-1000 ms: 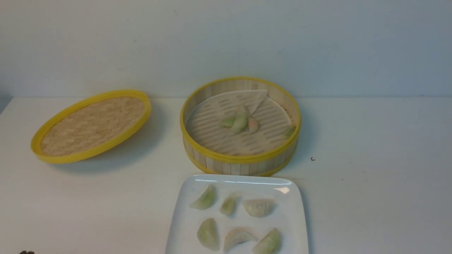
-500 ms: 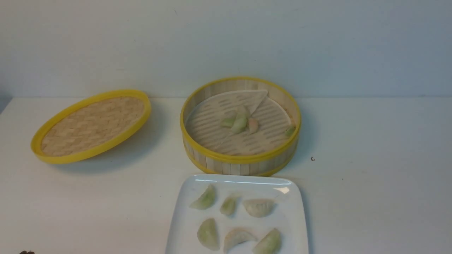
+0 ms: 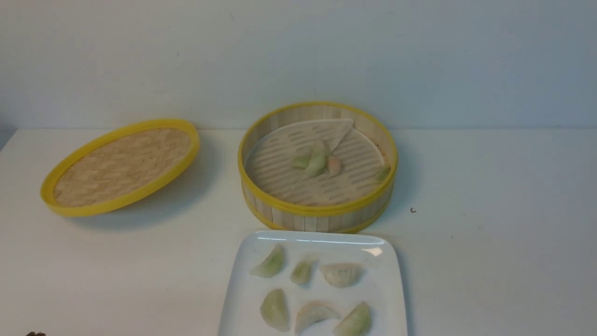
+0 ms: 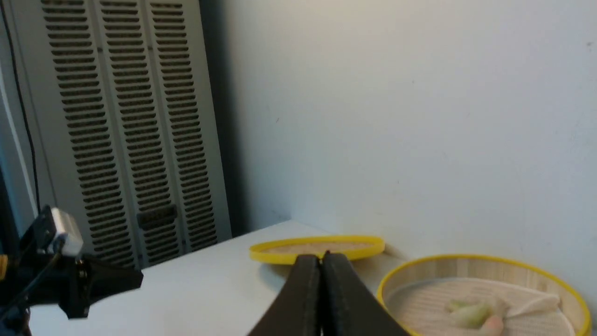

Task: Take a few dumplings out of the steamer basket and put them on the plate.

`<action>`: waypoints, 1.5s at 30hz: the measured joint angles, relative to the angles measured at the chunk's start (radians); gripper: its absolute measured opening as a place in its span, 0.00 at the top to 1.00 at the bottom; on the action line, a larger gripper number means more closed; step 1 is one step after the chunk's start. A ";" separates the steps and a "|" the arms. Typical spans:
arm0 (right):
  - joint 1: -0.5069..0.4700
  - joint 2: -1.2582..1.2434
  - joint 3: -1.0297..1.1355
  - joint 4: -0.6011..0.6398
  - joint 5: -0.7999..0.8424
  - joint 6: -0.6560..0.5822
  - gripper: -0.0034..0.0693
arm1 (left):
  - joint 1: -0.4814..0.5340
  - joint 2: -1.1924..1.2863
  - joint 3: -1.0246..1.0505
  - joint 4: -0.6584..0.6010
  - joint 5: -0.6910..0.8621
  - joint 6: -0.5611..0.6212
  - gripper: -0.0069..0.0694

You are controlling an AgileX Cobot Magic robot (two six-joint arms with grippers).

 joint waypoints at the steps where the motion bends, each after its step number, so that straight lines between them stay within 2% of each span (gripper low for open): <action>1: -0.004 0.000 0.005 0.000 0.000 0.000 0.97 | 0.000 0.000 0.000 0.000 0.000 0.000 0.92; 2: -0.026 0.000 0.024 0.000 -0.004 0.000 0.97 | 0.000 0.000 0.000 0.000 0.000 0.000 0.92; 6: -0.239 0.000 0.146 0.000 -0.017 0.000 0.97 | 0.000 0.000 0.000 0.000 0.000 0.000 0.92; 8: -0.377 0.000 0.220 -0.003 -0.017 0.000 0.97 | 0.000 0.000 0.000 0.000 0.000 0.000 0.92; 9: -0.377 0.000 0.220 -0.003 -0.017 0.000 0.97 | 0.000 0.000 0.000 0.000 0.000 0.000 0.92; 10: -0.486 0.001 0.271 0.000 -0.018 0.000 0.97 | 0.000 0.000 0.000 0.000 0.000 0.000 0.92; 11: -0.486 0.001 0.271 0.001 -0.018 0.000 0.97 | 0.000 0.000 0.000 0.000 0.000 0.000 0.92; 12: -0.573 0.001 0.310 0.003 -0.020 0.000 0.97 | 0.000 0.000 0.000 0.000 0.000 0.000 0.92; 13: -0.583 0.001 0.315 0.003 -0.020 0.000 0.97 | 0.000 0.000 0.000 0.000 0.000 0.000 0.92; 16: -0.723 0.001 0.372 -0.015 -0.023 -0.001 0.97 | 0.000 0.000 0.000 0.000 0.000 0.000 0.92; 19: -0.797 0.002 0.377 -0.037 -0.031 -0.006 0.97 | 0.000 0.000 0.000 0.000 0.001 0.000 0.92; 24: -0.827 0.002 0.377 -0.056 -0.032 -0.016 0.97 | 0.000 0.000 0.000 0.000 0.001 0.000 0.92; 45: -0.827 0.002 0.377 -0.058 -0.032 -0.015 0.97 | 0.000 0.000 0.000 0.000 0.001 0.000 0.92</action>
